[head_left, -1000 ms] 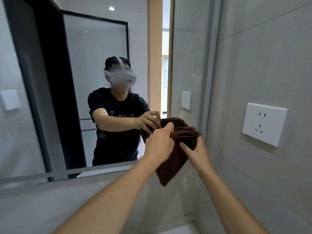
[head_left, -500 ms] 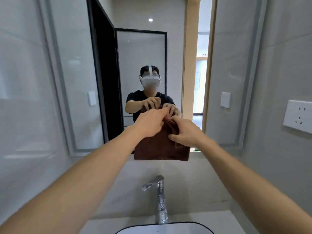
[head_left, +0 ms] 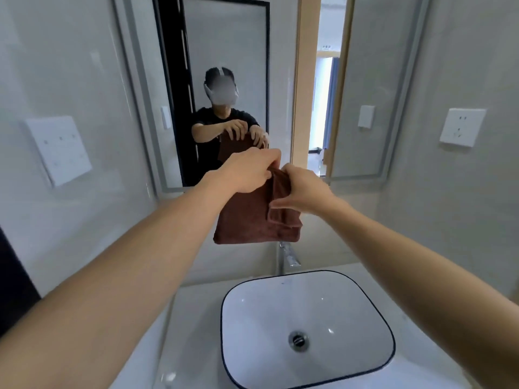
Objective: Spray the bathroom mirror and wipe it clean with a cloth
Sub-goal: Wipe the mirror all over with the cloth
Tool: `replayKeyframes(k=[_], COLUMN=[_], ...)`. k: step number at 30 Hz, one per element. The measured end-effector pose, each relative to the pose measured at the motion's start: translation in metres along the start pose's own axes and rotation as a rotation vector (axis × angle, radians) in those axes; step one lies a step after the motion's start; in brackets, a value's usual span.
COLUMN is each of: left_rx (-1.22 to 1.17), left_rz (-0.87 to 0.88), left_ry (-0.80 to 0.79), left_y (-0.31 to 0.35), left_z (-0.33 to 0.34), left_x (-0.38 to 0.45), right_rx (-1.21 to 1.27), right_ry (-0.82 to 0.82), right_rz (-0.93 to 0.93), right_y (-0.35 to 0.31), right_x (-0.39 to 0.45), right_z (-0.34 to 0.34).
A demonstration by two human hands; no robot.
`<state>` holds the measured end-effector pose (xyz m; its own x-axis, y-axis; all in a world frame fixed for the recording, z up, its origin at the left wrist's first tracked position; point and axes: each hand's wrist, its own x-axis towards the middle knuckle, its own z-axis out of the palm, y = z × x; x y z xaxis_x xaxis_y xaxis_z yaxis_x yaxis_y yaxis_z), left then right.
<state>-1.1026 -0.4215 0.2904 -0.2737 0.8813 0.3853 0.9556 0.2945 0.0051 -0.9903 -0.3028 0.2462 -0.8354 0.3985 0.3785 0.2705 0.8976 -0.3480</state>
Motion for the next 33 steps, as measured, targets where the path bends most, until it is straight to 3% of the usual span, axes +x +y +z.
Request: replayKeyframes(k=[8, 14, 17, 23, 28, 33], left_rx=[-0.124, -0.168, -0.160, -0.191, -0.173, -0.085], left_rz=[0.113, 0.124, 0.113, 0.095, 0.060, 0.001], left_ry=[-0.134, -0.188, -0.211, -0.204, -0.217, -0.373], left_y=[0.021, 0.048, 0.058, 0.067, 0.053, 0.038], left_z=[-0.012, -0.006, -0.001, 0.010, 0.010, 0.015], left_x=[-0.032, -0.034, -0.035, -0.043, -0.052, -0.080], right_rx=[-0.083, 0.165, 0.151, -0.254, -0.165, -0.154], right_ry=[-0.049, 0.256, 0.335, 0.246, -0.039, -0.148], right_rz=[-0.079, -0.103, -0.123, -0.086, -0.196, -0.231], right_y=[0.016, 0.024, 0.031, 0.035, 0.034, 0.022], right_x=[-0.046, -0.080, -0.097, -0.102, -0.094, -0.094], right_z=[-0.031, -0.001, 0.004, -0.001, -0.025, -0.007])
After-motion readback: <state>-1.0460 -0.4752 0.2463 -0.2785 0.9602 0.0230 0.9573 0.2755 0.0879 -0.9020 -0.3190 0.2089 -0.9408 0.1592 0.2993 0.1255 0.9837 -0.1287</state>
